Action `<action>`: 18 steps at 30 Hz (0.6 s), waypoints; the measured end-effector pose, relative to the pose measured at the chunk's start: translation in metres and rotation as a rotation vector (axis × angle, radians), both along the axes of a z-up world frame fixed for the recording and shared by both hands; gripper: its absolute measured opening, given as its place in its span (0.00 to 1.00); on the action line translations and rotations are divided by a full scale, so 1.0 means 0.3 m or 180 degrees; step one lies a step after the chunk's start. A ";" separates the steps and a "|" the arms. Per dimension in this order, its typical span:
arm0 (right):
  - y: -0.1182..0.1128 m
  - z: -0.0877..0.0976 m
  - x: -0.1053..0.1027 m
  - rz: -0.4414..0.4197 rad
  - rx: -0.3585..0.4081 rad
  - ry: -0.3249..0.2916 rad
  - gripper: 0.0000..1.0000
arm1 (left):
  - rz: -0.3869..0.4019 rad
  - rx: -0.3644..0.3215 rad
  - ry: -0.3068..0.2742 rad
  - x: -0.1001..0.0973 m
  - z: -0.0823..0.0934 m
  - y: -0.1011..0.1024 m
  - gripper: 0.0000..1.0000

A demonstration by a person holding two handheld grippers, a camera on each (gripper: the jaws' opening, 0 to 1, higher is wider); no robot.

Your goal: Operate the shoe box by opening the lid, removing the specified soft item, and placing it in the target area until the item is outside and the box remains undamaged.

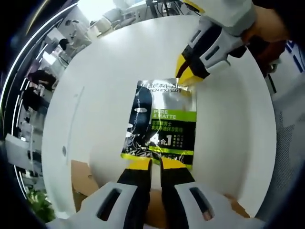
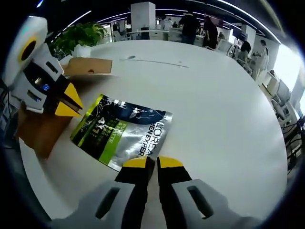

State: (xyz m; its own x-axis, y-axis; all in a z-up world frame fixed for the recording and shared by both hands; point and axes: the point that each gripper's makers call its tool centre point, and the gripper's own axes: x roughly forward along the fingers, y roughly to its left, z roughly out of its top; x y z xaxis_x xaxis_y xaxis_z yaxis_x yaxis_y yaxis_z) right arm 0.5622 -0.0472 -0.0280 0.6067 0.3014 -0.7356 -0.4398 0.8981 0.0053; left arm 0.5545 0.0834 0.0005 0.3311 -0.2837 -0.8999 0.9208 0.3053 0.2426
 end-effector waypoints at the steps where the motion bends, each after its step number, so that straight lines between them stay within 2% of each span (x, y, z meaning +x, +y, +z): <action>1: -0.004 0.004 -0.001 -0.0011 0.0012 -0.0004 0.04 | 0.0008 -0.0024 0.0001 -0.003 0.007 -0.001 0.04; 5: -0.021 0.027 -0.012 -0.0012 0.0013 -0.0032 0.04 | 0.0202 -0.0344 0.0093 -0.018 0.047 -0.022 0.07; 10: -0.040 0.048 -0.022 -0.0049 0.0017 -0.0074 0.06 | 0.0244 -0.0406 0.0010 -0.019 0.087 -0.006 0.10; 18: -0.033 0.075 -0.051 0.0037 -0.0022 -0.0102 0.12 | 0.0459 -0.0719 0.0051 -0.041 0.161 0.006 0.13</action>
State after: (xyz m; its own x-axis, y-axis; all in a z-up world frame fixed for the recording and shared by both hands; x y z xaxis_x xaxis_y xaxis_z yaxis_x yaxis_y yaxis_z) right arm 0.5470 -0.0573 -0.0054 0.6264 0.3036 -0.7179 -0.4501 0.8928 -0.0152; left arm 0.5423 0.0852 0.0489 0.3689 -0.4290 -0.8245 0.8671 0.4782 0.1392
